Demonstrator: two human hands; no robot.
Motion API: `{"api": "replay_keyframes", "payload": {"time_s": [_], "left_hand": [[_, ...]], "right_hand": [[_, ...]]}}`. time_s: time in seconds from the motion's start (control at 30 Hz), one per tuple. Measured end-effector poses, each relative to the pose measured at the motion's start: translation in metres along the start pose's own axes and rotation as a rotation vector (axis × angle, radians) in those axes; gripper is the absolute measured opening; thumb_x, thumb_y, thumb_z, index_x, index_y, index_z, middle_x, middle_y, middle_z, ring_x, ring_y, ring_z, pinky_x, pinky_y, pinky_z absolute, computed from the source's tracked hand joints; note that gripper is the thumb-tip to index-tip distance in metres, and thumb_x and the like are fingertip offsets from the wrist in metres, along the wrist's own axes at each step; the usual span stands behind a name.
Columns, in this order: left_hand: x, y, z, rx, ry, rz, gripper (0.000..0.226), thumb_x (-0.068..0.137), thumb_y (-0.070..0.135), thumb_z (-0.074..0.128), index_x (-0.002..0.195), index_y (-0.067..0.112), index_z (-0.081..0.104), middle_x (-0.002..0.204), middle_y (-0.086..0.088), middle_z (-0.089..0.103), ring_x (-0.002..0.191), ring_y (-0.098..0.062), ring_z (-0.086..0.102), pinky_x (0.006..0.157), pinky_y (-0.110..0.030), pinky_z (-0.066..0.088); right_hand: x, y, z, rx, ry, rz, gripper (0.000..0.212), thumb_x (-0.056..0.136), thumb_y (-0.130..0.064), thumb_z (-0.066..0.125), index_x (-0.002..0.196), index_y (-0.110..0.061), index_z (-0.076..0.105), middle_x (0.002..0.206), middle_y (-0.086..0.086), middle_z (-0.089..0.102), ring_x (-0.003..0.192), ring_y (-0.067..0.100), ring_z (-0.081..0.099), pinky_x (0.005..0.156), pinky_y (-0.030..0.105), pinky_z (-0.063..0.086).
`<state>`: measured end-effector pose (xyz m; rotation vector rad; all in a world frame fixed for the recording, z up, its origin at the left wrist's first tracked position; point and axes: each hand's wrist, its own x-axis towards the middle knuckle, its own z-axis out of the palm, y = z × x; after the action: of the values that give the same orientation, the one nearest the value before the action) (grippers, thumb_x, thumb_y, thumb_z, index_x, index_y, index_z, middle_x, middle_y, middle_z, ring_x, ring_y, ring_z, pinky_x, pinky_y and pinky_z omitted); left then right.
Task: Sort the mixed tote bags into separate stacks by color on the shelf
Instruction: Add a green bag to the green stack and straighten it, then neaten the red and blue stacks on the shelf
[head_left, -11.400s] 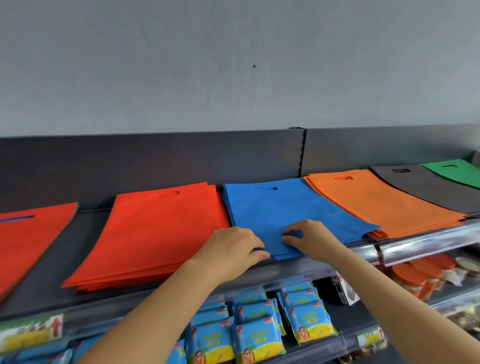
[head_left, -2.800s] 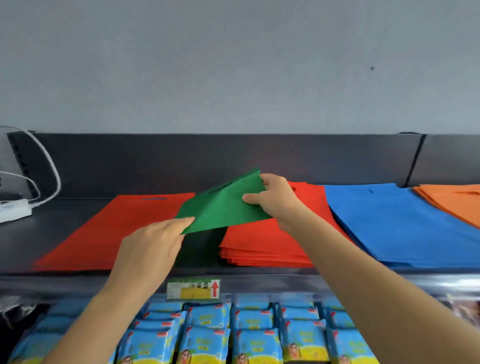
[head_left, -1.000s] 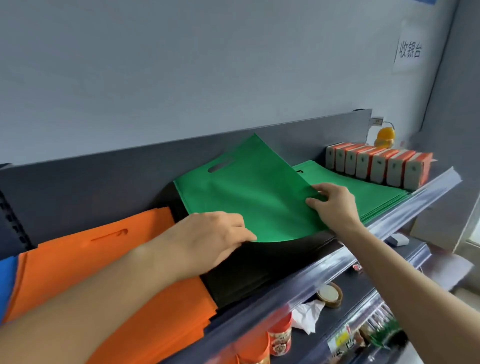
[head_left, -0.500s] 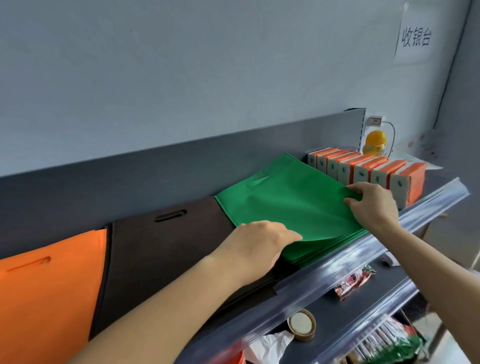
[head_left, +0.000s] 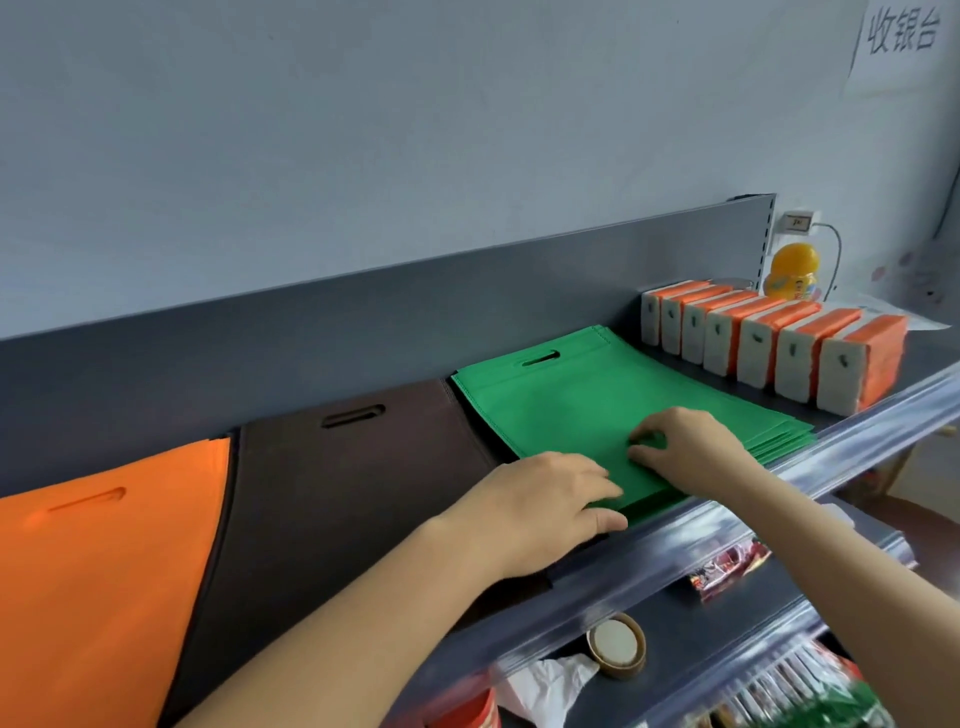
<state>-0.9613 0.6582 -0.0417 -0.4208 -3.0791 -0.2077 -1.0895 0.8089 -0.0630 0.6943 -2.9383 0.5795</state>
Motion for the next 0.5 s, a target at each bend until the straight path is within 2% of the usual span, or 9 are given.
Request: {"api": "replay_keyframes", "payload": {"time_s": [0.1, 0.2, 0.37, 0.5], "left_hand": [[-0.034, -0.008, -0.018, 0.004, 0.130, -0.051, 0.042, 0.095, 0.050, 0.039, 0.130, 0.032, 0.053, 0.136, 0.016, 0.049, 0.126, -0.004, 0.040, 0.098, -0.033, 0.041], [-0.086, -0.024, -0.026, 0.038, 0.183, -0.126, 0.039, 0.095, 0.050, 0.040, 0.126, 0.033, 0.056, 0.132, 0.018, 0.052, 0.123, -0.002, 0.042, 0.093, -0.028, 0.041], [-0.199, -0.063, -0.031, 0.075, 0.199, -0.285, 0.037, 0.095, 0.049, 0.041, 0.123, 0.032, 0.059, 0.131, 0.018, 0.054, 0.121, -0.002, 0.043, 0.097, -0.029, 0.041], [-0.317, -0.094, -0.039, 0.075, 0.286, -0.422, 0.035, 0.095, 0.047, 0.045, 0.119, 0.030, 0.063, 0.123, 0.016, 0.059, 0.114, -0.005, 0.049, 0.095, -0.031, 0.042]], "right_hand": [[-0.005, -0.022, 0.002, 0.050, 0.088, -0.002, 0.032, 0.087, -0.029, 0.062, 0.117, -0.018, 0.065, 0.125, 0.008, 0.061, 0.114, 0.027, 0.055, 0.089, 0.035, 0.047], [-0.020, -0.069, 0.009, 0.118, 0.180, -0.125, 0.034, 0.086, -0.026, 0.062, 0.120, -0.018, 0.063, 0.125, 0.006, 0.062, 0.119, 0.027, 0.052, 0.095, 0.038, 0.045], [-0.061, -0.189, 0.031, 0.212, 0.167, -0.403, 0.032, 0.085, -0.023, 0.063, 0.117, -0.020, 0.065, 0.119, 0.003, 0.064, 0.112, 0.025, 0.054, 0.092, 0.031, 0.041], [-0.112, -0.296, 0.055, 0.244, 0.108, -0.565, 0.034, 0.086, -0.025, 0.062, 0.120, -0.021, 0.062, 0.122, -0.001, 0.062, 0.115, 0.023, 0.052, 0.094, 0.030, 0.039]]}}
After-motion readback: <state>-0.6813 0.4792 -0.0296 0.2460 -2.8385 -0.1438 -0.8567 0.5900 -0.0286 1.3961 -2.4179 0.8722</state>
